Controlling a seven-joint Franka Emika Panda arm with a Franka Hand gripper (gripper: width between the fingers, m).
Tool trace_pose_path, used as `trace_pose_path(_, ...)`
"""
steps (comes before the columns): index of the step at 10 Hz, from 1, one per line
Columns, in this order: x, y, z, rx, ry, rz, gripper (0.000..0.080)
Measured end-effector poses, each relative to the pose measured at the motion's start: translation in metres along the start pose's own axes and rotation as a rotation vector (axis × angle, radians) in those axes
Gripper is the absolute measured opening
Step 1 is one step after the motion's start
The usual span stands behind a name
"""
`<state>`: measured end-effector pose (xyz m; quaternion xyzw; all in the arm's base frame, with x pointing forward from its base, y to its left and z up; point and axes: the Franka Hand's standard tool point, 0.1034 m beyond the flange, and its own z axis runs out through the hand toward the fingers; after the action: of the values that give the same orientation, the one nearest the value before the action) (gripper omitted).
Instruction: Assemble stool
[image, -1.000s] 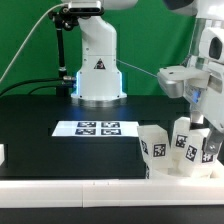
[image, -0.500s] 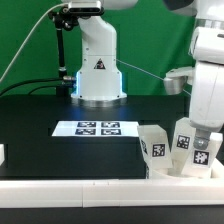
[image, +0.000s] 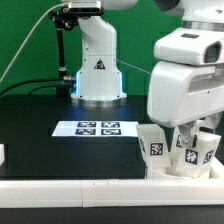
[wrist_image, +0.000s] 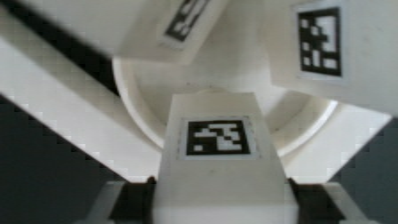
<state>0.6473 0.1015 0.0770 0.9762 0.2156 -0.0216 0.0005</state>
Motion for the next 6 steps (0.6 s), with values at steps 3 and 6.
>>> trace_pose_path(3,-0.0023,0.0016,0.0001,-0.004,-0.007,0.301,0.0337)
trace_pose_path(6,-0.0036,0.0078,-0.0005,-0.010,-0.005,0.492,0.0337)
